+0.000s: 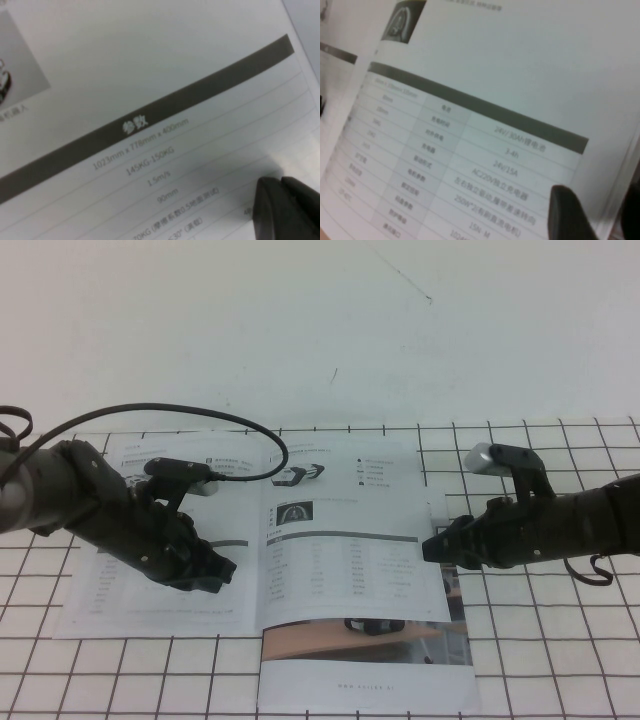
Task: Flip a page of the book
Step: Open the closed book
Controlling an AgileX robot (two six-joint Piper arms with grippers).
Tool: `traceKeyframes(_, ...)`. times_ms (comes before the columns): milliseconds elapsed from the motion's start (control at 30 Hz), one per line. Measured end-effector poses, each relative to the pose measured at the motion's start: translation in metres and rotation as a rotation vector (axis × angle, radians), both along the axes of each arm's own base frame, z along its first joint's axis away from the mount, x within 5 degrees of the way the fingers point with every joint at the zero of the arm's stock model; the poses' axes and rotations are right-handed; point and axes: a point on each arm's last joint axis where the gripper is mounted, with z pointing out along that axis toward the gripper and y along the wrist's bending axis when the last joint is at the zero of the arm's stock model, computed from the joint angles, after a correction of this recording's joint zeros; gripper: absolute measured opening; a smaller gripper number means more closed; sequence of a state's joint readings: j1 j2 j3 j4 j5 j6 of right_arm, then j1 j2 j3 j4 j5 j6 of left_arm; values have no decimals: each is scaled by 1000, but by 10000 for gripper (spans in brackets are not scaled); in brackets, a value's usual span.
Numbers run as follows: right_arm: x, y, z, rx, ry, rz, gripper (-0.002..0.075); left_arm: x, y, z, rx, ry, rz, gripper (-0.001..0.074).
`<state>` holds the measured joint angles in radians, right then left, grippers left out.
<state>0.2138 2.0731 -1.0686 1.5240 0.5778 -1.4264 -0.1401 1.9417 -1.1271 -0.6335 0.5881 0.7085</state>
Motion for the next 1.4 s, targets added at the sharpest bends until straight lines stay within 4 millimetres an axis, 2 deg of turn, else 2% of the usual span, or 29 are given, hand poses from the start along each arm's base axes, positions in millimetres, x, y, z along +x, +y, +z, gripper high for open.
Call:
traceKeyframes(500,0,3,1,42,-18,20,258,0,0,0,0,0,0,-3)
traceKeyframes(1033,2,1,0,14,-28,0,258,0,0,-1,1,0,-4,-4)
traceKeyframes(1400,-2,15,-4,7,-39,35,258,0,0,-2,2,3,-4,-4)
